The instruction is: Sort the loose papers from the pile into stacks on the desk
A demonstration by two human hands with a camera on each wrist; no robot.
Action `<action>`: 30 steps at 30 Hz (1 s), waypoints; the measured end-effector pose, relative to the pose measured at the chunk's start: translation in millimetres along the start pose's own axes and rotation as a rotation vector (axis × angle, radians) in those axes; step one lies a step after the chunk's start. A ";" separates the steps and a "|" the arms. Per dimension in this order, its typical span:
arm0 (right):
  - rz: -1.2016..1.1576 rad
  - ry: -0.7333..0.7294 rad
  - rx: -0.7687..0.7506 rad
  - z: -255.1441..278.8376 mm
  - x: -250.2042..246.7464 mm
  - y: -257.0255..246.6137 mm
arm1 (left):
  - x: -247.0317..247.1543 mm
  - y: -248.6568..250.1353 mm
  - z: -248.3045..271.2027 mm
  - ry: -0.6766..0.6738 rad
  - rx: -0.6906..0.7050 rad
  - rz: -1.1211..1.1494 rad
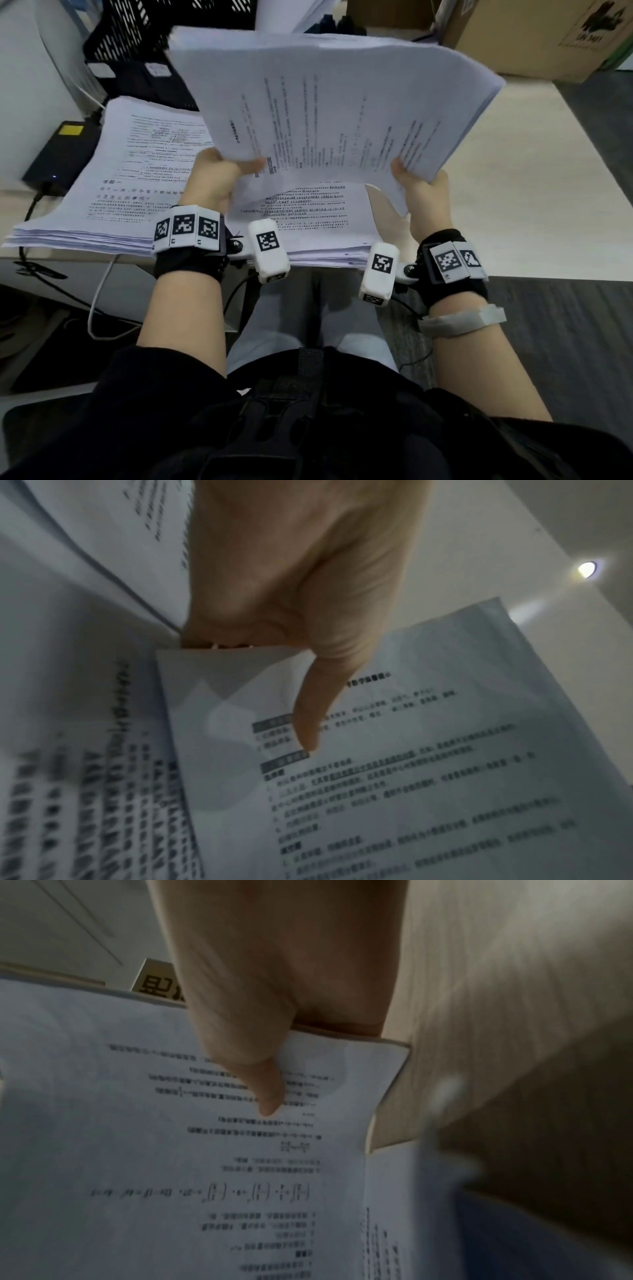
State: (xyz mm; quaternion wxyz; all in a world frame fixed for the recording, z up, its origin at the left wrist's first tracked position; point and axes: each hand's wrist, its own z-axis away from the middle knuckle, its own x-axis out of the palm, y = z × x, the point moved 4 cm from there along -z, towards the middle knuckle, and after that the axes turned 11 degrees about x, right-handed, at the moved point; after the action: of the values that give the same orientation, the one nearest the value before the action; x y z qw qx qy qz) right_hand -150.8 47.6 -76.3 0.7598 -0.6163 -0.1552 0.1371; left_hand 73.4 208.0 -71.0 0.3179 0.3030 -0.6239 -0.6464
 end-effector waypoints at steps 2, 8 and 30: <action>0.008 0.017 0.012 1.4 1.9 -1.5 | 2.7 -6.5 3.6 -0.024 -0.108 -0.016; -0.002 0.070 -0.068 18.0 13.5 -47.2 | -9.9 33.1 -6.8 0.046 0.198 -0.107; -0.167 -0.136 0.120 2.1 128.8 -93.8 | -84.6 113.3 -20.2 0.370 0.427 0.492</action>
State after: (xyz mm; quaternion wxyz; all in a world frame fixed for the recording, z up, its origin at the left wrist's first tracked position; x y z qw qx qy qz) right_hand -32.4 82.0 24.6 0.7917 -0.5440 -0.2488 0.1241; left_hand 144.9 260.1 41.0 0.5008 0.3152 -0.7308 -0.3403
